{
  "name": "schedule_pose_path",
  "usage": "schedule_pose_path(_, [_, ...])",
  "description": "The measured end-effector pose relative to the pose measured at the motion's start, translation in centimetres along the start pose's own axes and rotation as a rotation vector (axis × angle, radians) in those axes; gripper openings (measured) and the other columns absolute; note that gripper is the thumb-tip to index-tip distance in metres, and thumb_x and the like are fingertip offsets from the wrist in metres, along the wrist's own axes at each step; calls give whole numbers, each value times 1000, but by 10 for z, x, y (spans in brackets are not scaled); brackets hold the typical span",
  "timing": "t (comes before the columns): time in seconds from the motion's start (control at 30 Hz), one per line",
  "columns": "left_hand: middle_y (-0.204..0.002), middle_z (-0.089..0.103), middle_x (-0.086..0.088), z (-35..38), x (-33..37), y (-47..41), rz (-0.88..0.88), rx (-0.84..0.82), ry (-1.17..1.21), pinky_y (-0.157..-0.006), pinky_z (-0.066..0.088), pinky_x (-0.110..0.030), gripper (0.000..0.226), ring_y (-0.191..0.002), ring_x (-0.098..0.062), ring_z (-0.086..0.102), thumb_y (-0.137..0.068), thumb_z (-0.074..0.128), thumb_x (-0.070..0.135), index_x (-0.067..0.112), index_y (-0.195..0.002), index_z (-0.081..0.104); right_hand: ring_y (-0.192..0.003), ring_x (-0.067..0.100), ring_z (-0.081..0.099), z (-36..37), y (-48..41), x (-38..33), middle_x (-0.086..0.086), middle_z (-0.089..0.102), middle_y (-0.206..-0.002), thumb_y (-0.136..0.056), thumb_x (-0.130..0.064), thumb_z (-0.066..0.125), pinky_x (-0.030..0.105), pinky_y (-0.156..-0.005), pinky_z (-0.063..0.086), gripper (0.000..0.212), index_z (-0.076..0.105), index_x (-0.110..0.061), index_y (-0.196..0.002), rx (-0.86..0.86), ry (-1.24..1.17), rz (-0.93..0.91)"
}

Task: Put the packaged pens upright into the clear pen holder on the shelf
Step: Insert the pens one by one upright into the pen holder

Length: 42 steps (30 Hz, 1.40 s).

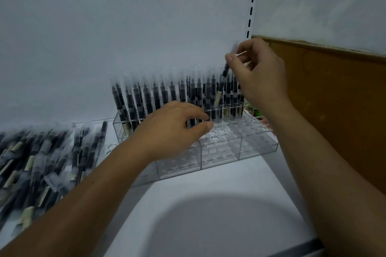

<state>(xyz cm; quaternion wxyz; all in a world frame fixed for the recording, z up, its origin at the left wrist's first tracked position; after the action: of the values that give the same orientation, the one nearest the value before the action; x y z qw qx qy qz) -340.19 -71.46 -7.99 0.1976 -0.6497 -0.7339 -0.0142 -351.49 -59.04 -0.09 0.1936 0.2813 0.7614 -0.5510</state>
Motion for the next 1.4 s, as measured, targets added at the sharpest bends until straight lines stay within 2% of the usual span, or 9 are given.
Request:
schedule_pose_path(0.13, [-138,48,23,-1,1,0,8,5,-15,-101,37,-32,45,-127,0,36,-92,39,61,39,-127,57,-68,3,54,23,6,9,-13,61,-83,-93,-37,63,29,-63,49,18,57,-23,-102,-210,92,23])
schedule_pose_path(0.53, [-138,50,17,-6,11,3,28,-1,-29,-102,37,-31,40,-128,-4,38,-95,42,55,35,-125,60,-78,18,60,37,13,6,-6,63,-84,-93,-37,62,40,-71,54,17,55,-21,-95,-378,228,76])
schedule_pose_path(0.63, [-138,52,13,-6,16,2,45,-46,-55,-101,34,-29,39,-127,-7,40,-97,42,50,30,-125,61,-83,20,60,36,13,-2,-1,65,-92,-94,-40,59,38,-73,53,18,57,-22,-99,-439,334,97])
schedule_pose_path(0.73, [-134,55,10,-9,18,2,22,-113,-12,-98,44,-32,39,-114,-8,52,-97,43,51,30,-125,61,-92,23,60,36,17,-7,4,67,-102,-95,-44,56,36,-76,51,27,60,-20,-107,-543,496,102])
schedule_pose_path(0.83, [-131,55,12,-26,12,13,-32,-75,42,-97,46,-34,39,-112,-8,53,-96,45,52,32,-126,59,-99,24,60,33,26,-14,5,66,-108,-95,-46,53,35,-78,50,32,61,-20,-111,-616,638,79])
schedule_pose_path(1.07, [-135,52,15,-86,-48,84,-167,90,-15,-102,40,-28,43,-122,-7,48,-94,47,54,33,-131,55,-87,22,60,63,56,-100,0,67,-97,-96,-45,51,32,-71,50,26,64,-23,-99,-621,565,-125])
schedule_pose_path(1.17, [-137,51,16,-110,-82,128,-258,175,-35,-105,36,-27,41,-126,-7,45,-93,49,52,34,-130,55,-98,20,60,102,87,-151,-2,64,-110,-95,-46,53,32,-80,49,31,63,-25,-115,-710,403,-218])
schedule_pose_path(1.27, [-130,55,13,-118,-119,180,-393,215,-36,-97,40,-27,40,-120,-10,50,-93,51,49,31,-129,56,-112,22,57,143,131,-195,-2,57,-127,-96,-47,50,35,-91,47,41,54,-26,-131,-860,363,-324])
schedule_pose_path(1.4, [-126,59,4,-126,-157,247,-561,275,-66,-94,43,-29,41,-116,-16,54,-92,55,45,26,-128,59,-102,30,60,178,176,-226,6,62,-112,-98,-41,48,34,-75,41,29,59,-18,-112,-935,561,-496])
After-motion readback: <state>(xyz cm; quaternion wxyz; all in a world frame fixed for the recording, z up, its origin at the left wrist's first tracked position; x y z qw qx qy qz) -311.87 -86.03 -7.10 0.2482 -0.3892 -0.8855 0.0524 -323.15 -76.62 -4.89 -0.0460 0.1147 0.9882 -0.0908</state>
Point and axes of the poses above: each hand's wrist, its own y-axis away from the middle knuckle, its own z-axis out of the palm, x = y × z, the point moved 10 cm from there along -y, towards the middle knuckle
